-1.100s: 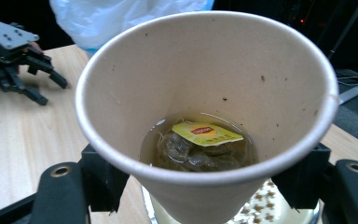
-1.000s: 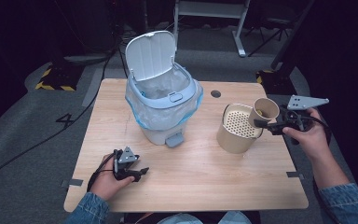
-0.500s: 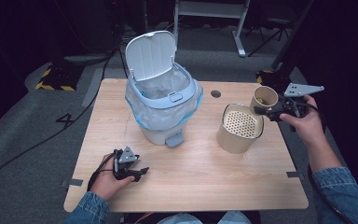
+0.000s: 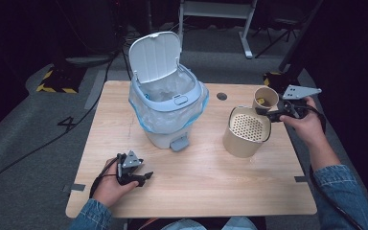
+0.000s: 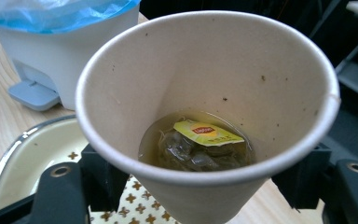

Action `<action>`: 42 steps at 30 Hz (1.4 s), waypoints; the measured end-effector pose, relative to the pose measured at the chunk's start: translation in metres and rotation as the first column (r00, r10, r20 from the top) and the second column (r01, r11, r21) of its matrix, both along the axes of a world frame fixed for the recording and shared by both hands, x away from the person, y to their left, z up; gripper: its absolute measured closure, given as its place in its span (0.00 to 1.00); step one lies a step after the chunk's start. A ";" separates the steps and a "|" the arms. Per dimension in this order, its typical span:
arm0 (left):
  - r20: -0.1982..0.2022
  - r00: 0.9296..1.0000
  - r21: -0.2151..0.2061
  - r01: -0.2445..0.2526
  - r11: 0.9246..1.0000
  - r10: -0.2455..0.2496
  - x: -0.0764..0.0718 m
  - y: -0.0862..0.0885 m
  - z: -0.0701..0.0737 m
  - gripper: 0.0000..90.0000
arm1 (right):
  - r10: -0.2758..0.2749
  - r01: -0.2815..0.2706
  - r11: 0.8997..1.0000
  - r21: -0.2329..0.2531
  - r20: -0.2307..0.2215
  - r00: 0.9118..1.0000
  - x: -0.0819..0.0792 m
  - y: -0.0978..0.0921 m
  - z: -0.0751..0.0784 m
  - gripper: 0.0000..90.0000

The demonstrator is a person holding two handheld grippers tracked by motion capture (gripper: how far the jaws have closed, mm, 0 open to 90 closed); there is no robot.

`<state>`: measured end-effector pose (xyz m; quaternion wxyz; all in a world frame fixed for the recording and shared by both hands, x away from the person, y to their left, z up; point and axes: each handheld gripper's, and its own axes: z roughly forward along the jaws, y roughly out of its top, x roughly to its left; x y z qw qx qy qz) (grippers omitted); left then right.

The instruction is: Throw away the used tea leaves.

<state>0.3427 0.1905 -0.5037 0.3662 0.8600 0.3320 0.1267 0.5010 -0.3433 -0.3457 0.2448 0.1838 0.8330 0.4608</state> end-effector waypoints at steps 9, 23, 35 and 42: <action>0.003 1.000 0.002 -0.024 1.000 0.024 -0.003 0.000 0.000 0.39 | 0.049 -0.035 0.994 -0.105 0.142 0.989 0.001 0.002 -0.004 0.34; 0.005 0.999 0.006 -0.037 0.999 0.037 -0.004 0.000 0.000 0.39 | 0.078 0.027 0.961 -0.276 0.362 0.929 -0.006 0.008 -0.002 0.34; 0.003 0.999 0.007 -0.050 0.999 0.050 -0.006 0.000 0.000 0.39 | 0.213 0.161 0.807 -0.568 0.536 0.817 -0.020 0.023 -0.005 0.35; 0.003 0.999 0.007 -0.050 0.999 0.050 -0.006 0.000 0.000 0.39 | 0.315 0.269 0.680 -0.682 0.604 0.732 -0.028 0.031 -0.011 0.35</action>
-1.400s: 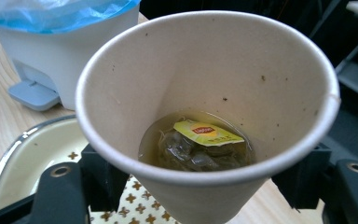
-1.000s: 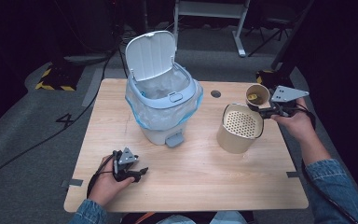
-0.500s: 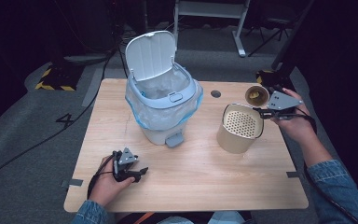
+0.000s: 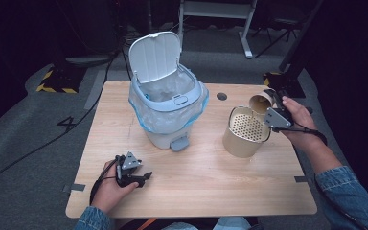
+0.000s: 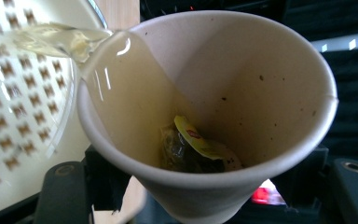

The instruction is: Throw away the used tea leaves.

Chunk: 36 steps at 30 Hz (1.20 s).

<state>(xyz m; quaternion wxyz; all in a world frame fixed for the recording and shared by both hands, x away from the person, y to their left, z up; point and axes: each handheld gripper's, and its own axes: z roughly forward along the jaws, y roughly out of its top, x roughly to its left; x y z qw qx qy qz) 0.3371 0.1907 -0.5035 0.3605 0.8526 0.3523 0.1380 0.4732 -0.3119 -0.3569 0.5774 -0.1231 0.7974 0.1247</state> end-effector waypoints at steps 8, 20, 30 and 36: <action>0.000 1.000 0.000 0.000 1.000 0.000 0.000 0.000 0.000 0.39 | 0.016 0.022 0.975 -0.222 0.170 0.985 -0.011 0.006 -0.006 0.35; -0.001 1.000 -0.001 0.000 1.000 0.000 0.000 0.000 0.000 0.39 | 0.176 0.108 0.815 -0.569 0.422 0.889 -0.026 0.014 -0.020 0.35; -0.001 1.000 -0.002 0.000 1.000 0.000 0.000 0.000 0.000 0.39 | 0.268 0.151 0.716 -0.682 0.468 0.842 -0.031 0.022 -0.025 0.35; -0.001 1.000 -0.002 0.000 1.000 0.000 0.000 0.000 0.000 0.39 | 0.303 0.173 0.676 -0.717 0.484 0.821 -0.033 0.022 -0.025 0.35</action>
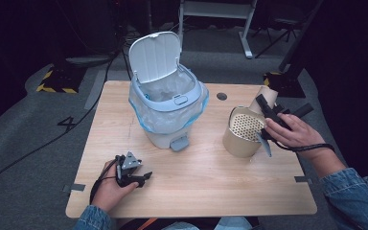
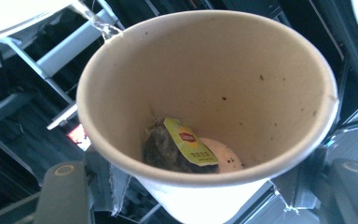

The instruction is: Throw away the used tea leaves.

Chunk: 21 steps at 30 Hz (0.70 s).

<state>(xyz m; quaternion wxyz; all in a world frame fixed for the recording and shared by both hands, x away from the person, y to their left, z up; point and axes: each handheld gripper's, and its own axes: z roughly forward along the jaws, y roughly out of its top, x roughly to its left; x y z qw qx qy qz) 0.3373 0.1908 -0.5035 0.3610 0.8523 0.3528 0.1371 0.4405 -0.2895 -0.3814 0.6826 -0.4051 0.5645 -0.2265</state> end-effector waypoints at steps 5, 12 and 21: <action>-0.002 1.000 -0.003 -0.002 1.000 0.002 0.000 0.000 0.000 0.39 | 0.002 0.001 0.997 -0.078 0.035 0.999 -0.003 0.003 0.000 0.35; -0.002 1.000 -0.003 -0.002 1.000 0.002 0.000 0.000 0.000 0.39 | 0.009 0.004 0.989 -0.148 0.089 0.996 -0.007 0.007 -0.002 0.35; -0.002 1.000 -0.003 -0.003 1.000 0.002 0.000 0.000 0.000 0.39 | -0.005 0.024 0.989 -0.147 0.128 0.992 -0.008 0.009 0.005 0.35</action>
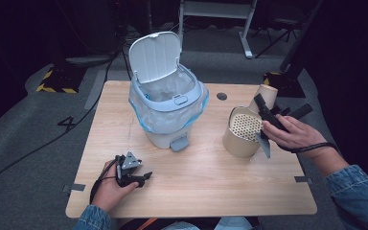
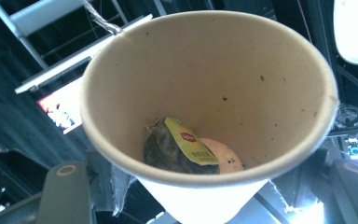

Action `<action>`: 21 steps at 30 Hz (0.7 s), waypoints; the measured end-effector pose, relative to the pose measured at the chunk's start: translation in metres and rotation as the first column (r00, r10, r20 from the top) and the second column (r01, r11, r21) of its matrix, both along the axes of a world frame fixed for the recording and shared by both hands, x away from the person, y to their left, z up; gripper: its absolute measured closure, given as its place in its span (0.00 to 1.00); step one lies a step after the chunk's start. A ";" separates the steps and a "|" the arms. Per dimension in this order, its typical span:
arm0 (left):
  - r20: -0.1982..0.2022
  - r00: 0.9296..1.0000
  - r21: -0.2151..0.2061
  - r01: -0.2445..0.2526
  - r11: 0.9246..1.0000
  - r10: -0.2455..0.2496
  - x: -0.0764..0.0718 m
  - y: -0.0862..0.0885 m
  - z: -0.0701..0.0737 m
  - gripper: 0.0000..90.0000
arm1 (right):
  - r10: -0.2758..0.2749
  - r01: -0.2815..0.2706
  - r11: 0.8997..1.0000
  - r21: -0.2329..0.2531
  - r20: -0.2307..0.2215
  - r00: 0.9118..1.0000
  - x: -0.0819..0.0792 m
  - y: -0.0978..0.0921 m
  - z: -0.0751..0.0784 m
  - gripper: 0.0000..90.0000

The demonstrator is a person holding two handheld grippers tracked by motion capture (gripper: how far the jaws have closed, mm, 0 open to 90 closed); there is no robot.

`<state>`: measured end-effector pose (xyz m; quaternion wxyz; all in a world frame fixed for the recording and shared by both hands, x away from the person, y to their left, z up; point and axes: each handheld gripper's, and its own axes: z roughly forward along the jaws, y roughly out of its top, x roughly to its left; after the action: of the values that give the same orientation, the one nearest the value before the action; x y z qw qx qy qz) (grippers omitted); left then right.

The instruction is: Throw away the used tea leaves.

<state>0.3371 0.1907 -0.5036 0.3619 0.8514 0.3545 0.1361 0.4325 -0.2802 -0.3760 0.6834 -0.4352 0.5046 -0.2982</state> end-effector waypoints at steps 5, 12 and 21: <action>0.000 1.000 0.000 0.000 1.000 0.000 0.000 0.000 0.000 0.39 | -0.007 0.006 0.999 0.037 0.018 1.000 0.001 -0.005 0.008 0.35; 0.000 1.000 -0.001 -0.002 1.000 0.002 0.000 0.000 0.000 0.39 | -0.004 0.004 1.000 -0.013 0.012 1.000 0.000 0.001 -0.002 0.35; -0.001 1.000 -0.001 -0.001 1.000 0.001 0.000 0.000 0.000 0.39 | -0.004 0.004 0.998 -0.058 0.011 1.000 0.002 0.001 -0.003 0.36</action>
<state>0.3371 0.1905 -0.5037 0.3621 0.8510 0.3553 0.1358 0.4343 -0.2788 -0.3795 0.6727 -0.4522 0.4930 -0.3162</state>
